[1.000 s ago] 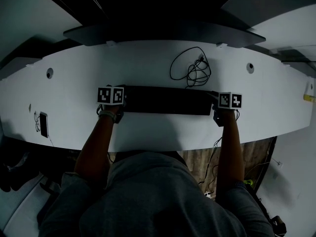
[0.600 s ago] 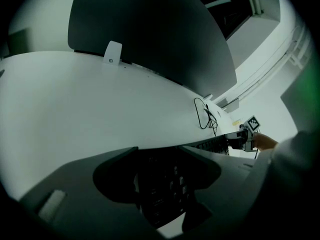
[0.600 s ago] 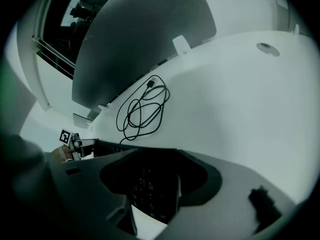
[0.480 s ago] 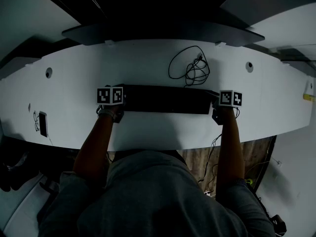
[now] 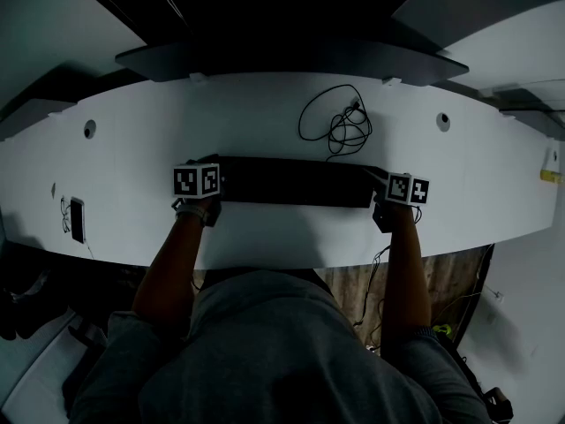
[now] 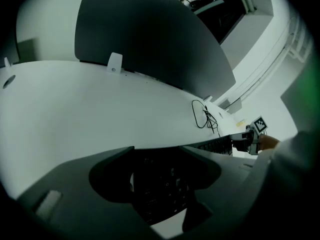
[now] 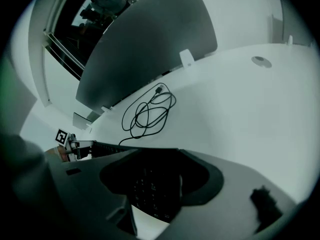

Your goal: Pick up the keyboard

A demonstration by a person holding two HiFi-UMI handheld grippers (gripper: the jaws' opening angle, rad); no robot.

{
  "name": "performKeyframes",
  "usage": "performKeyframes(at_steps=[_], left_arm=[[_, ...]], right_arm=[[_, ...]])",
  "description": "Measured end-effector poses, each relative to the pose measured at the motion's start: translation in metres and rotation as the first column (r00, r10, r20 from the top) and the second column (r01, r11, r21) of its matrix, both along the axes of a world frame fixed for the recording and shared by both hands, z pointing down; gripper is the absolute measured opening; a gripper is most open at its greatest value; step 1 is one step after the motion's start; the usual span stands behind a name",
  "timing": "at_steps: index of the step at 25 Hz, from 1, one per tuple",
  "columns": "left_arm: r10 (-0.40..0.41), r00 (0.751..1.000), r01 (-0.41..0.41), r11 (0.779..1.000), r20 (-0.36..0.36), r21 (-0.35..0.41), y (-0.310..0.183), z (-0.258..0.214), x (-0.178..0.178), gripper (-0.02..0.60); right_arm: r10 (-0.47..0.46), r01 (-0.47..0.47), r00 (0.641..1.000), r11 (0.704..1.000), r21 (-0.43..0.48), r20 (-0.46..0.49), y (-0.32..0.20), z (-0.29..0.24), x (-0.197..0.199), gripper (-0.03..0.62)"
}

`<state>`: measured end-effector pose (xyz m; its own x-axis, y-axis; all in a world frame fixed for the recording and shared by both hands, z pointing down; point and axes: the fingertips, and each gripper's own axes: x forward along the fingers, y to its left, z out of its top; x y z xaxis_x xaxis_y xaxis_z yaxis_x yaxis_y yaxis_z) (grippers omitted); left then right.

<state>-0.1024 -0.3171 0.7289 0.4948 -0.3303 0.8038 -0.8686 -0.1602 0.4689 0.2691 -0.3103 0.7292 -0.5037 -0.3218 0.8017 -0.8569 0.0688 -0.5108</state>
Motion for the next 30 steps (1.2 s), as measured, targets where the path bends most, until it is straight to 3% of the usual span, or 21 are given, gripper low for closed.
performKeyframes(at_steps=[9, 17, 23, 30], left_arm=[[-0.028, 0.999, 0.030, 0.992, -0.022, 0.123, 0.008, -0.053, -0.002, 0.258], [-0.049, 0.998, 0.055, 0.951, -0.025, 0.303, 0.013, -0.130, -0.006, 0.258], [-0.056, 0.998, 0.054, 0.895, -0.008, 0.442, 0.021, -0.192, -0.015, 0.258], [-0.073, 0.997, 0.062, 0.819, -0.004, 0.571, 0.038, -0.266, -0.025, 0.258]], right_arm=[[-0.023, 0.025, 1.000, 0.983, 0.183, -0.016, -0.004, -0.063, -0.001, 0.227], [-0.030, 0.035, 0.999, 0.930, 0.367, -0.019, -0.004, -0.140, -0.004, 0.227], [-0.040, 0.039, 0.999, 0.873, 0.487, -0.009, 0.002, -0.195, -0.013, 0.227], [-0.054, 0.032, 0.998, 0.783, 0.621, 0.017, 0.015, -0.265, -0.024, 0.227]])
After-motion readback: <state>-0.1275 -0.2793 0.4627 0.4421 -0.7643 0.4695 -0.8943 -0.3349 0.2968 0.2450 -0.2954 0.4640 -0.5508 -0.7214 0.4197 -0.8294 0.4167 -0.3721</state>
